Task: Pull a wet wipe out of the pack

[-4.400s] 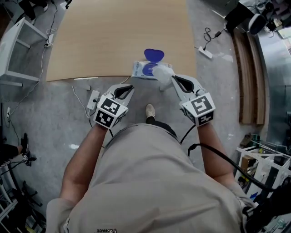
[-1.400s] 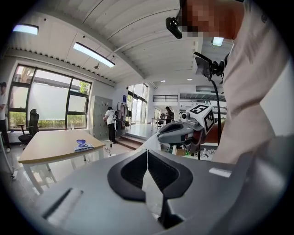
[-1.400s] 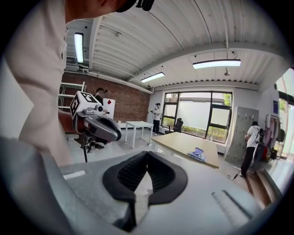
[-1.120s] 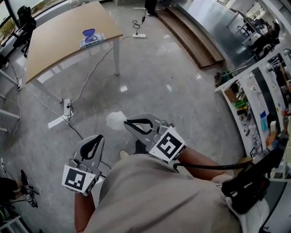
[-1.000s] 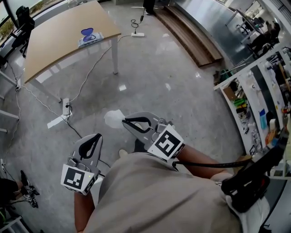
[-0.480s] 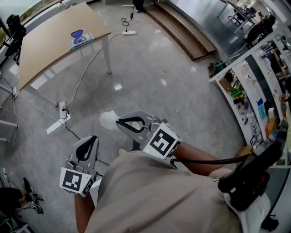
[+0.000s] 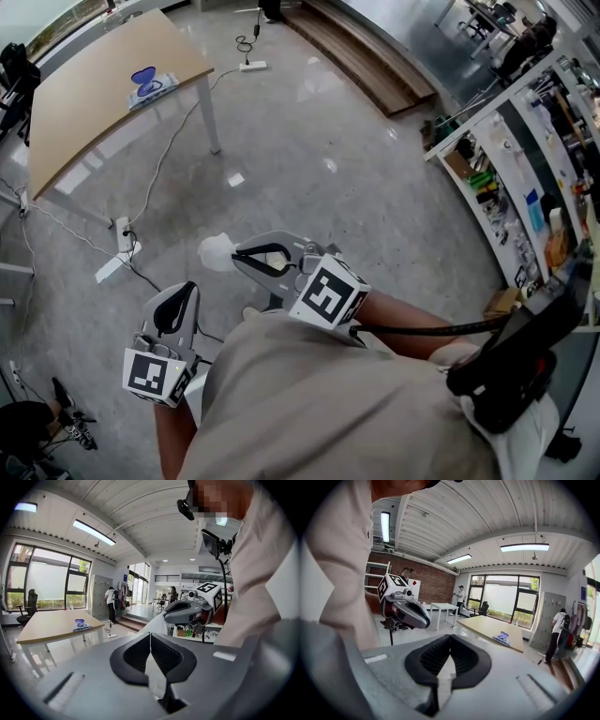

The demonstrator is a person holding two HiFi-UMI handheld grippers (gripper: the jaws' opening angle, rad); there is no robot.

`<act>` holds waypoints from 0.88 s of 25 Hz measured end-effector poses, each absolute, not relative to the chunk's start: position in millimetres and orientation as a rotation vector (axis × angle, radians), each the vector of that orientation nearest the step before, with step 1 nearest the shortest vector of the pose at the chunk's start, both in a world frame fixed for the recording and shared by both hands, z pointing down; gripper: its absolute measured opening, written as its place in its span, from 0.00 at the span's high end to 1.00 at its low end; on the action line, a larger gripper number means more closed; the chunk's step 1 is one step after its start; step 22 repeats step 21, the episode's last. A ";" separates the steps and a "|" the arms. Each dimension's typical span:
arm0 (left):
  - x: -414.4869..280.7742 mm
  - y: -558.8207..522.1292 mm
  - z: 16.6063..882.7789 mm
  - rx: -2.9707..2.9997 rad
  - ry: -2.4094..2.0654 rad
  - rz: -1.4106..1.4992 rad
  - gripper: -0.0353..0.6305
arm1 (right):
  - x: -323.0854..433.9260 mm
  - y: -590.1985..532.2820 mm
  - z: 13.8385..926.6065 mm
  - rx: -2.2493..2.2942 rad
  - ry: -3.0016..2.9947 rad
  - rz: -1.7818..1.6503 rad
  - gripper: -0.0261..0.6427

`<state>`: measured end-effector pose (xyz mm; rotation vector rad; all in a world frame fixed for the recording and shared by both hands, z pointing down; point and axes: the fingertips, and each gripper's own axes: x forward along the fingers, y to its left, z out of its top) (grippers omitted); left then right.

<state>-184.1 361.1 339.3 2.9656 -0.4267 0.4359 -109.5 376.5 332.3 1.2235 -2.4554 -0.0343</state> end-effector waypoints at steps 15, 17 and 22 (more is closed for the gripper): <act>-134.6 267.2 359.1 2.954 -0.496 0.444 0.93 | -58.9 287.3 335.2 1.169 -2.512 -0.022 0.96; -120.2 247.3 364.0 2.949 -0.517 0.458 0.93 | -42.8 268.7 338.1 1.157 -2.519 -0.030 0.96; -85.3 215.2 371.8 2.922 -0.532 0.475 0.93 | -5.3 238.9 338.3 1.161 -2.525 -0.028 0.96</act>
